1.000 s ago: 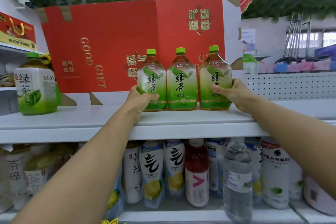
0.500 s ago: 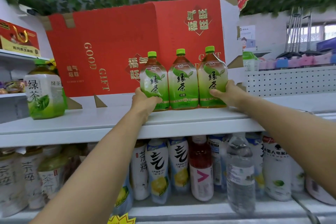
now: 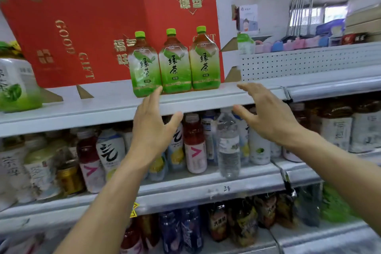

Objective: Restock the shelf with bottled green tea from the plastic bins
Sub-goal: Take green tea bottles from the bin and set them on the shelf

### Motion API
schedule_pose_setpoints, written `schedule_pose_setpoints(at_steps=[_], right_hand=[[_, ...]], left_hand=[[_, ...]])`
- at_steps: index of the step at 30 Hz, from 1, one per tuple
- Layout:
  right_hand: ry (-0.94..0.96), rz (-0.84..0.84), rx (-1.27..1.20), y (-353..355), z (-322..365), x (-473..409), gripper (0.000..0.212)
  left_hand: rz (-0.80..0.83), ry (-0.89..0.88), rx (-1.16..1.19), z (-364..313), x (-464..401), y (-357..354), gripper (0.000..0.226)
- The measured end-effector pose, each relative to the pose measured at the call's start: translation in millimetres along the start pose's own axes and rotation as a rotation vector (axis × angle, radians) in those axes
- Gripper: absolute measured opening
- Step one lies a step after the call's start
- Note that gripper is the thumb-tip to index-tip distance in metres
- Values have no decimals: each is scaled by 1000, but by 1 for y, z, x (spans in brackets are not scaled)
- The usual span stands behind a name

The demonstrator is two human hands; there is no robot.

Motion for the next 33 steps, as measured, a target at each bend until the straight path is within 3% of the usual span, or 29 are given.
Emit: schedule_pose_setpoints(at_steps=[5, 10, 15, 23, 33], right_hand=[[48, -40, 38, 28, -28, 86, 70], [23, 13, 121, 88, -76, 177, 65], [-100, 104, 189, 176, -143, 273, 66], [-356, 267, 311, 294, -265, 407, 51], [-663, 351, 343, 372, -405, 472, 61]], left_hand=[[-15, -120, 28, -54, 88, -31, 74], [88, -201, -40, -137, 157, -79, 75], [213, -208, -38, -242, 227, -132, 71], [430, -347, -53, -393, 321, -235, 68], [745, -409, -45, -523, 360, -372, 61]])
Point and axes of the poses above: each hand's wrist, its own x-axis away from the middle knuckle, its own y-axis out of the back of the hand, z = x × y, the point moved 1 cm from there along -x, towards the middle knuckle, and after that the axes turned 15 degrees about -x, right-handed, at the moved point
